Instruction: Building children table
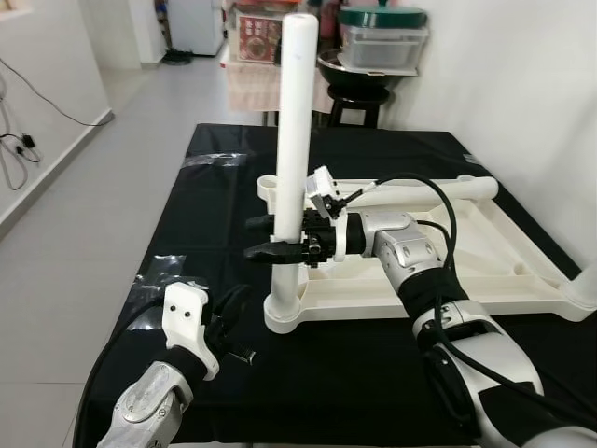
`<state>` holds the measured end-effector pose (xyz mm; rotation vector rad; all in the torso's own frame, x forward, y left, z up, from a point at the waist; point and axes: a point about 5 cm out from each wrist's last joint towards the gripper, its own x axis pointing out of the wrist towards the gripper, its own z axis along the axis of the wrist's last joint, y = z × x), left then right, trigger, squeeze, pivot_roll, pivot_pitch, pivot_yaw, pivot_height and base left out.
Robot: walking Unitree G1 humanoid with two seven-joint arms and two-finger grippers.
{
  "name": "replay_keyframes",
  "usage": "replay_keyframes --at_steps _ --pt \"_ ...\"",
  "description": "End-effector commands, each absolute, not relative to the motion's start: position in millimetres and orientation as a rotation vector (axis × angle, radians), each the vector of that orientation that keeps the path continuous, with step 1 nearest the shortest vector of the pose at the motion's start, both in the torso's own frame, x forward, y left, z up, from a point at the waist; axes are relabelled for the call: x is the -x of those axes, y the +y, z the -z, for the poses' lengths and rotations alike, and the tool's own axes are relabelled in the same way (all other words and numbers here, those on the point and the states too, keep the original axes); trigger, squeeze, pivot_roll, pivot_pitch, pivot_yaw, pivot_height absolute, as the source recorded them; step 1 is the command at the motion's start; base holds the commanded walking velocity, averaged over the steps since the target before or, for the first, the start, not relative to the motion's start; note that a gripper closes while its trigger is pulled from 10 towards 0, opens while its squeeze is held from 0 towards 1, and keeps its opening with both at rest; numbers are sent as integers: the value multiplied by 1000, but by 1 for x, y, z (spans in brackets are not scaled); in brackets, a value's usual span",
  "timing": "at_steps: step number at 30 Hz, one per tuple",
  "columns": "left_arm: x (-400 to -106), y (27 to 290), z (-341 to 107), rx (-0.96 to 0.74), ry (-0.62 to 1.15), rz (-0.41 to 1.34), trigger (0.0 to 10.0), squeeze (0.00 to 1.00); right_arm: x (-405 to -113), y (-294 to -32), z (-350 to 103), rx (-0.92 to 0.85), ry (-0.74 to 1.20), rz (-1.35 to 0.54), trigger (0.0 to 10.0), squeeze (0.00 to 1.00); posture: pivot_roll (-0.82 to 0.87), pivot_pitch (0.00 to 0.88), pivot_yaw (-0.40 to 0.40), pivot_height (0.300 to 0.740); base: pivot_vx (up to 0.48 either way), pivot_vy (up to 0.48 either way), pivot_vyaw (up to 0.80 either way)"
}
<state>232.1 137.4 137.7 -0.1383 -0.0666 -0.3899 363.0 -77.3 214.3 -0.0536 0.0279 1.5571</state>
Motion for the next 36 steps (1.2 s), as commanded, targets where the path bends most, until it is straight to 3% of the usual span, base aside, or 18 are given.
replay_keyframes --at_steps 1,4,11,12,14,18,24,25,27,28,35,36 --pt "-230 134 -138 140 -61 398 10000 0 -362 -75 -218 41 24 -1600 0 0 105 0 -94 740 0 0 0" --pt "-230 133 -138 141 -62 399 10000 0 -363 -79 -216 36 23 -1601 0 0 94 0 -90 740 0 0 0" --pt "-230 132 -139 147 -66 401 10000 0 -363 -95 -197 89 16 -1399 0 0 71 0 -94 740 0 0 0" --pt "-230 133 -139 145 -66 400 10000 0 -361 -84 -177 114 77 -1139 0 0 66 0 -93 740 0 0 0" --pt "-231 136 -141 141 -67 399 10000 0 -313 -66 -149 193 134 -948 0 0 58 0 -72 740 0 0 0" --pt "-233 138 -140 136 -64 400 10000 0 -301 -64 -154 301 63 -894 0 0 26 0 -50 740 0 0 0" --pt "-240 139 -138 136 -51 417 10000 0 -324 -62 -163 282 62 -944 0 0 40 0 -62 740 0 0 0" --pt "-241 140 -138 140 -48 410 10000 0 -328 -61 -164 290 59 -942 10000 0 42 0 -66 740 0 0 0" --pt "-241 141 -138 142 -44 388 10000 0 -333 -60 -169 273 51 -951 10000 0 47 0 -71 740 0 0 0" --pt "-242 142 -138 143 -39 370 10000 0 -331 -60 -174 225 50 -982 10000 1000 48 0 -71 740 0 0 0" --pt "-245 145 -140 107 -24 344 10000 0 -324 -62 -187 128 25 -1065 10000 1000 35 0 -64 740 0 0 0" --pt "-246 151 -145 56 -30 315 10000 0 -313 -72 -190 104 7 -1104 10000 1000 25 0 -60 740 0 0 0"
